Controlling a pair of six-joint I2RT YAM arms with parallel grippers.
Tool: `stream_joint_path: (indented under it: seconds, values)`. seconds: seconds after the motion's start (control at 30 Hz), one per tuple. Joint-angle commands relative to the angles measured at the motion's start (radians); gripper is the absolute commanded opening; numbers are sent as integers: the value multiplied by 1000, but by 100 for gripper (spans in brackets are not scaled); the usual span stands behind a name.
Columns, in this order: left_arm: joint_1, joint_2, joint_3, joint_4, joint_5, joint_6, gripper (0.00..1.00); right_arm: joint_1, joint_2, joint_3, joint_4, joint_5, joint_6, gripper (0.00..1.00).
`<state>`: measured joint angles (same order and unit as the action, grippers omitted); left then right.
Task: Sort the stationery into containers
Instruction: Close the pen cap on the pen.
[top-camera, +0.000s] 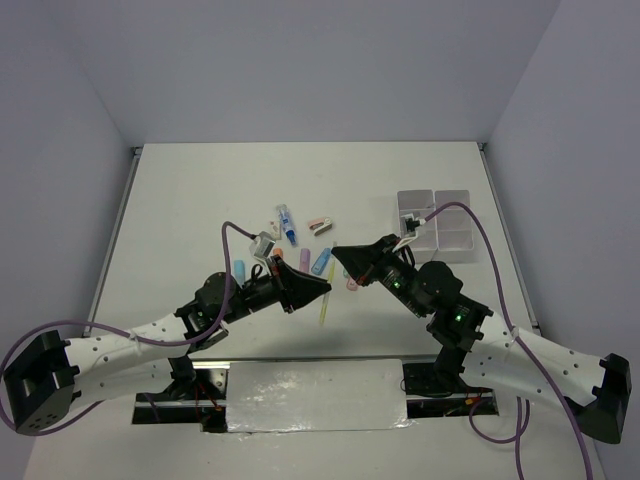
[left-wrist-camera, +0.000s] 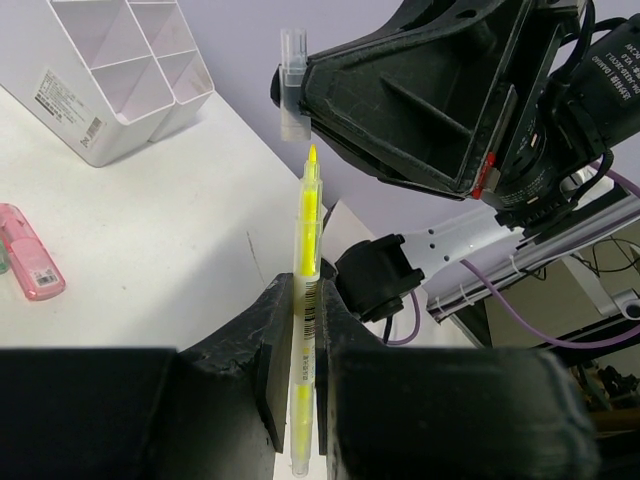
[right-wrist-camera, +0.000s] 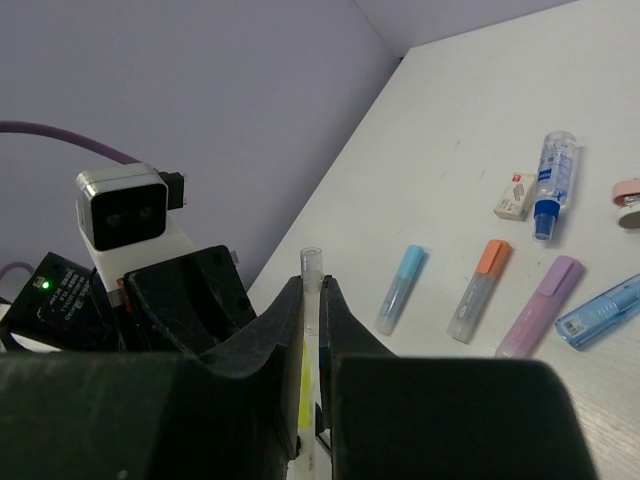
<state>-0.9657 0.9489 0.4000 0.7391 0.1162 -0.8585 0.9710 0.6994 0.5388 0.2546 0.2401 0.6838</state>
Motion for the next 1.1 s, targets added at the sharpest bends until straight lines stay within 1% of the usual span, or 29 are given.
stream_joint_path:
  seconds: [0.0,0.4,0.73,1.07]
  values:
    - [-1,-10,26,40,-18,39,0,8,-9,29,34,2,-17,0]
    - [12,-7,30,32,-41,35,0,6,-6,18,44,-16,-9,0]
    - [18,-13,37,46,-15,30,0,9,18,-2,63,-2,-6,0]
    - [19,-7,31,55,-9,27,0,9,48,32,63,8,-42,0]
